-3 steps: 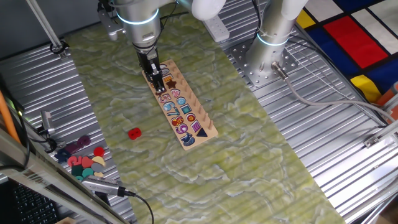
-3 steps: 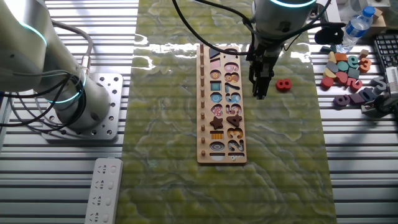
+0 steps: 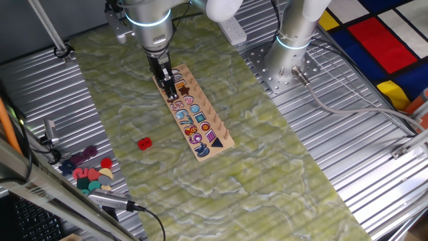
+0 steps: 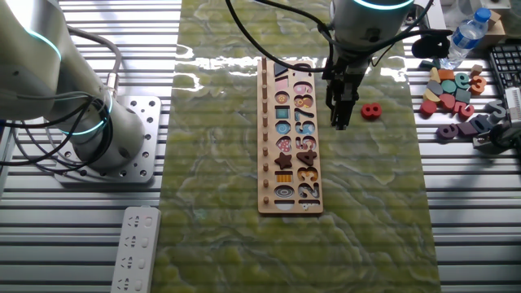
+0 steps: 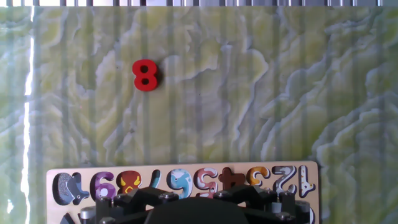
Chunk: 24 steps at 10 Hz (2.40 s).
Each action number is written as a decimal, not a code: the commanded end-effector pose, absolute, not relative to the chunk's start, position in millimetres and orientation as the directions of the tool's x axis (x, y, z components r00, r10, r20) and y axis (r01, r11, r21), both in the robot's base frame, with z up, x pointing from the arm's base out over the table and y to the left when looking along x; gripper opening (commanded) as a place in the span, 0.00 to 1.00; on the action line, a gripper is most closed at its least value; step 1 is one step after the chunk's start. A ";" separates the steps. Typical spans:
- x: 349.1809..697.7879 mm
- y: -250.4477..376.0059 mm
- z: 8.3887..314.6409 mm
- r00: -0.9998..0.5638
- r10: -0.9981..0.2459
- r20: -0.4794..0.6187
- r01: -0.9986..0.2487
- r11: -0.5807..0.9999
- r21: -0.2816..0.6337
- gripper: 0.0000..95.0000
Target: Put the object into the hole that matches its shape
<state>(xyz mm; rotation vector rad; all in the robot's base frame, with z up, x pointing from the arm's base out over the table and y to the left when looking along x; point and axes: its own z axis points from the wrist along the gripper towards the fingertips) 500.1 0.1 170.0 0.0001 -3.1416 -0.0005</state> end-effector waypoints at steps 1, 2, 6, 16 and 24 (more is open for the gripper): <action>500.0 0.0 169.9 -0.999 -0.031 -0.020 -0.032 0.998 0.054 0.00; 500.0 0.0 169.9 -0.999 -0.035 -0.018 -0.036 0.998 0.048 0.00; 500.0 0.0 169.9 -0.999 -0.035 -0.018 -0.036 0.998 0.047 0.00; 529.0 22.8 144.0 -0.998 -0.070 -0.006 -0.070 0.997 0.036 0.00; 601.2 56.3 91.7 -0.996 -0.087 0.006 -0.087 0.996 0.037 0.00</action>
